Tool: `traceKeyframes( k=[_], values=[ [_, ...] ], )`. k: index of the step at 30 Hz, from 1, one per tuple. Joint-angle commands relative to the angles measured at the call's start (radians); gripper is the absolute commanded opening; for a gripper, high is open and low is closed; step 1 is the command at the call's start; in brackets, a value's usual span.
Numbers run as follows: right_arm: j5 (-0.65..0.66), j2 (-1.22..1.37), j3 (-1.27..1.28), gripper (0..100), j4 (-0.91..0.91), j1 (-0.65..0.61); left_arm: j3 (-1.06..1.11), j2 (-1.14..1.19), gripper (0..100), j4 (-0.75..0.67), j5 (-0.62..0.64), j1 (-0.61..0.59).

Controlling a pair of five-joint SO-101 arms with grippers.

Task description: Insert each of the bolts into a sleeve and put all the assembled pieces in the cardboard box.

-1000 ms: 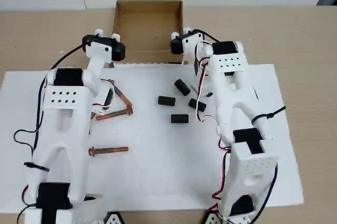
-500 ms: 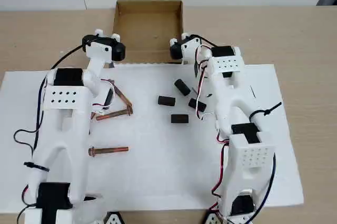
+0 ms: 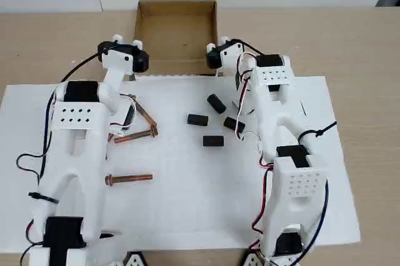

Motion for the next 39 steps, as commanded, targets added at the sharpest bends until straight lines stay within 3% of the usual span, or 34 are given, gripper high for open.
traceKeyframes(
  k=[1, 7, 13, 17, 29, 39],
  values=[
    [0.006, -0.015, -0.029, 0.3, 0.019, -0.002, -0.021, -0.003, 1, 0.006, -0.005, 0.005],
    [-0.063, -0.148, -0.138, 0.3, 0.171, -0.002, -0.059, -0.012, 1, 0.087, -0.014, 0.003],
    [-0.087, -0.298, -0.172, 0.3, 0.341, -0.021, -0.254, 0.005, 1, 0.215, -0.026, 0.005],
    [-0.13, -0.338, -0.172, 0.3, 0.404, -0.002, -0.363, 0.133, 1, 0.269, -0.044, 0.0],
    [-0.166, -0.343, -0.172, 0.3, 0.429, 0.058, -0.691, 0.585, 1, 0.27, -0.097, -0.003],
    [-0.166, -0.343, -0.172, 0.3, 0.429, 0.07, -0.739, 0.681, 7, 0.27, -0.186, -0.08]
  ],
)
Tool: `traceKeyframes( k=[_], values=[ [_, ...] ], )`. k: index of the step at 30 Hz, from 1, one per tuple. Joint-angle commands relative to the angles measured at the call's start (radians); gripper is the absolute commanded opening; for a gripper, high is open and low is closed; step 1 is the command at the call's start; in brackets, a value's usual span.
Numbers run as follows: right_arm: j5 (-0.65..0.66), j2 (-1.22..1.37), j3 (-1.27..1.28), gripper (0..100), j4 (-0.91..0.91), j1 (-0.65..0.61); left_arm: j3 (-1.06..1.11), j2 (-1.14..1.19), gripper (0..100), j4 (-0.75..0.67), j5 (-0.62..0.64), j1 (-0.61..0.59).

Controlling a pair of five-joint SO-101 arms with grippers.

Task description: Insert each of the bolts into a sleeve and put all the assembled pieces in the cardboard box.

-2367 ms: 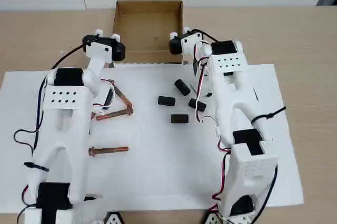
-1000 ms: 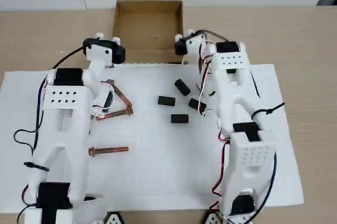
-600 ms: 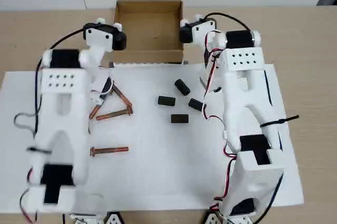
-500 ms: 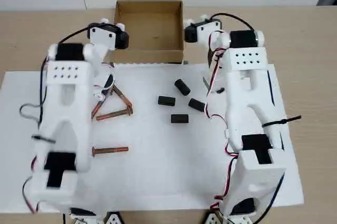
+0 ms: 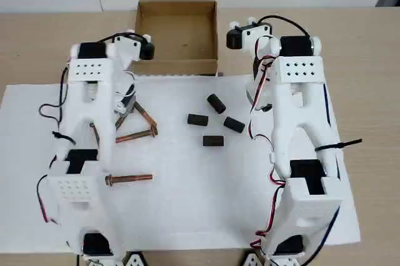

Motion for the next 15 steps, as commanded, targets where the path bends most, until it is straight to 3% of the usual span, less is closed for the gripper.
traceKeyframes(
  k=[1, 15],
  values=[
    [-0.009, -0.071, -0.044, 0.3, 0.012, 0.021, -0.041, -0.009, 7, 0.028, -0.044, -0.029],
    [-0.006, -0.07, -0.044, 0.3, 0.012, 0.03, -0.035, 0.0, 12, 0.006, -0.118, -0.025]
  ],
)
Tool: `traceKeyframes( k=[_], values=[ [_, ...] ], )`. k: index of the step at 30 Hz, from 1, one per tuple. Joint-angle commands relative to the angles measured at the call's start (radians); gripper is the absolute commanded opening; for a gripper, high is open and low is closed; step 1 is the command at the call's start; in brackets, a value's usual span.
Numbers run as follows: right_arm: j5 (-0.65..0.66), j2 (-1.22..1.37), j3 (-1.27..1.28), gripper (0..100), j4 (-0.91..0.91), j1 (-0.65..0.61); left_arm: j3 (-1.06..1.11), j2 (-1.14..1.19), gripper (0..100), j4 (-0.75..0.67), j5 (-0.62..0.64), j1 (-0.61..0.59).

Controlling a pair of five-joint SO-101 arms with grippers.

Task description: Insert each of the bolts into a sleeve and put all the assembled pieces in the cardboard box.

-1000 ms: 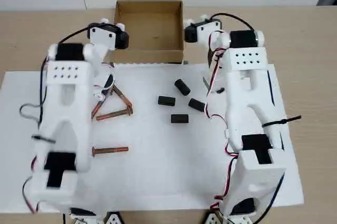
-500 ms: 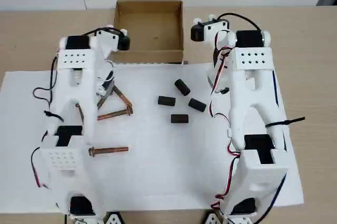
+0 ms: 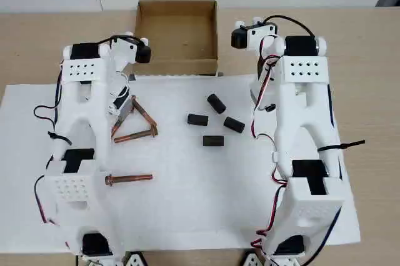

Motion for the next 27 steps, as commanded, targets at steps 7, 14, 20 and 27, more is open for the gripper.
traceKeyframes(
  k=[7, 14, 20, 27],
  values=[
    [-0.005, -0.064, -0.044, 0.3, 0.008, 0.008, -0.042, 0.094, 12, -0.021, -0.018, 0.0],
    [-0.003, -0.064, -0.044, 0.3, 0.008, 0.008, -0.042, 0.121, 12, -0.086, -0.018, 0.005],
    [-0.003, -0.064, -0.044, 0.3, 0.008, 0.004, -0.039, 0.129, 12, -0.129, -0.018, 0.018],
    [-0.003, -0.064, -0.044, 0.3, 0.008, 0.002, -0.042, 0.178, 11, -0.15, -0.018, 0.025]
  ],
)
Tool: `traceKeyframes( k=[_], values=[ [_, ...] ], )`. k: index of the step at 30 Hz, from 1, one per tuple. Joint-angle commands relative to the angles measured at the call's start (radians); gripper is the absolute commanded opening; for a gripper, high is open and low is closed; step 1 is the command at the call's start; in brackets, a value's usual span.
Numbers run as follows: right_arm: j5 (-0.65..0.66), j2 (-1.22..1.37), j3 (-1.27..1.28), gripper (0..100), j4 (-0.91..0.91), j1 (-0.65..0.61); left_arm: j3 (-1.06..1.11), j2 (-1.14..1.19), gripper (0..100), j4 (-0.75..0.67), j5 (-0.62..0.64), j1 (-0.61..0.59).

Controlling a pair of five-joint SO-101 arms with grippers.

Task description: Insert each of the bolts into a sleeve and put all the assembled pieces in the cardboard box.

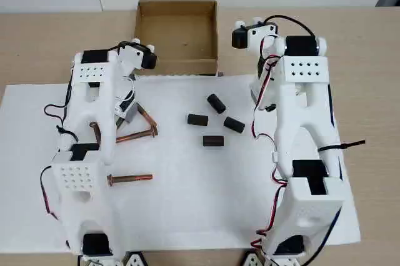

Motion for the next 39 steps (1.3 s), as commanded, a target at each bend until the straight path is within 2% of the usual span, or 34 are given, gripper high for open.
traceKeyframes(
  k=[1, 4, 11, 19, 24, 32, 36, 39],
  values=[
    [-0.003, -0.064, -0.044, 0.3, 0.008, 0.001, -0.03, 0.032, 11, -0.023, 0.0, 0.014],
    [-0.003, -0.064, -0.044, 0.3, 0.007, -0.001, -0.03, 0.066, 11, -0.023, 0.0, 0.014],
    [-0.003, -0.071, -0.044, 0.3, 0.007, -0.001, -0.036, 0.071, 0, -0.014, 0.002, 0.015],
    [-0.006, -0.11, -0.044, 0.3, 0.012, 0.005, -0.283, 0.041, 1, 0.158, 0.026, 0.029],
    [-0.005, -0.229, -0.044, 0.3, 0.019, -0.001, -0.321, -0.117, 1, 0.157, 0.092, 0.069],
    [-0.015, -0.384, 0.052, 0.3, 0.042, 0.001, -0.143, -0.43, 1, 0.155, 0.115, 0.167],
    [-0.077, -0.504, 0.167, 0.3, 0.039, 0.005, -0.058, -0.549, 1, 0.155, 0.255, 0.176],
    [-0.084, -0.622, 0.252, 0.3, 0.036, 0.007, -0.019, -0.654, 1, 0.155, 0.262, 0.176]
  ],
)
